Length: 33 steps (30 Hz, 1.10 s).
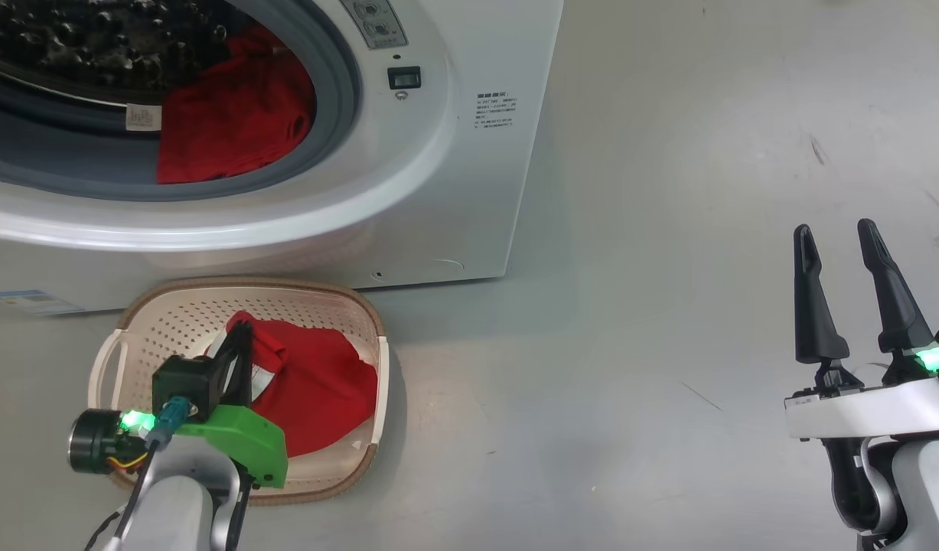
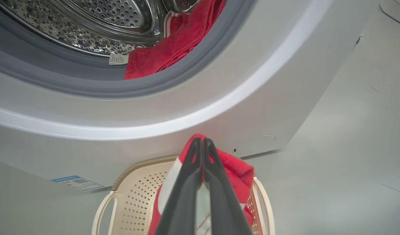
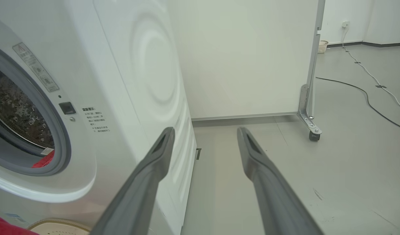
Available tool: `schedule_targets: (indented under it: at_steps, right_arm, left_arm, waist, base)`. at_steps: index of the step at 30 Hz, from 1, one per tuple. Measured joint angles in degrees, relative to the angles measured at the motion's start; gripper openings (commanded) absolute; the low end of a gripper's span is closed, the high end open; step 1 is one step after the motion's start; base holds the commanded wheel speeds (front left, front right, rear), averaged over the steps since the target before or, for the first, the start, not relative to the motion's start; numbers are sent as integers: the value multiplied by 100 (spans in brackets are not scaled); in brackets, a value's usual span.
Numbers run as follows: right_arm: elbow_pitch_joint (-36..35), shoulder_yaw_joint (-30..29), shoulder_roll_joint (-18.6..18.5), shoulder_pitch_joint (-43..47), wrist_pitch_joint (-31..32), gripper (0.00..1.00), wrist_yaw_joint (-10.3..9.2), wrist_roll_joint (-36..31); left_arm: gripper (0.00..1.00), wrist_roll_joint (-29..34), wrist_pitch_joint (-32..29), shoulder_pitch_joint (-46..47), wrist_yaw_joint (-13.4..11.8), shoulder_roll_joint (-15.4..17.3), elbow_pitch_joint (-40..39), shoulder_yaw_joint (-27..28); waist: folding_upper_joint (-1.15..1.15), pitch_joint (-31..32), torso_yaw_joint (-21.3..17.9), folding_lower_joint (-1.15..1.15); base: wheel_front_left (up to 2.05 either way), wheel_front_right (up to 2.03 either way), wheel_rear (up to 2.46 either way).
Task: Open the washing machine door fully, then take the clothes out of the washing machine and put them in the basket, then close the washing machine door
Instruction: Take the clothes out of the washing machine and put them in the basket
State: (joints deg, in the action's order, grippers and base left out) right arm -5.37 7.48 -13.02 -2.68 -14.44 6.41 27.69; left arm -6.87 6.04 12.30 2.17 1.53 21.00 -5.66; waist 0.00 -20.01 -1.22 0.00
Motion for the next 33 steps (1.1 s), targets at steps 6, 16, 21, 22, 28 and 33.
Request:
schedule_targets:
  at_steps: [6,16,21,22,28,33]
  right_arm:
    - [-48,-29,-73,-173,0,100,3,52]
    - [-42,-86,-163,-402,0,100,10,102]
    - [-10,-120,-212,-427,0,100,19,103]
    - [-5,-120,-226,-442,0,100,20,102]
    - [-4,-179,-307,-522,-1,100,25,102]
    - [-5,-162,-320,-537,-1,100,56,102]
  left_arm:
    - [0,89,-45,305,-80,1,322,-15]
    - [0,107,-48,687,-328,13,1031,215]
    - [0,68,-41,805,-481,13,1410,404]
    - [0,38,-36,815,-521,14,1490,449]
    - [0,-83,13,937,-606,14,1940,635]
    - [0,-165,127,989,-700,14,2206,768]
  waist:
    - [0,-339,-137,0]
    - [0,-846,-362,0]
    - [0,-1003,-440,0]
    - [0,-1024,-452,0]
    - [0,-1104,-473,0]
    - [0,-1123,-475,0]
  base:
    - [0,0,0]
    - [0,0,0]
    - [0,0,0]
    - [0,0,0]
    - [0,0,0]
    - [0,0,0]
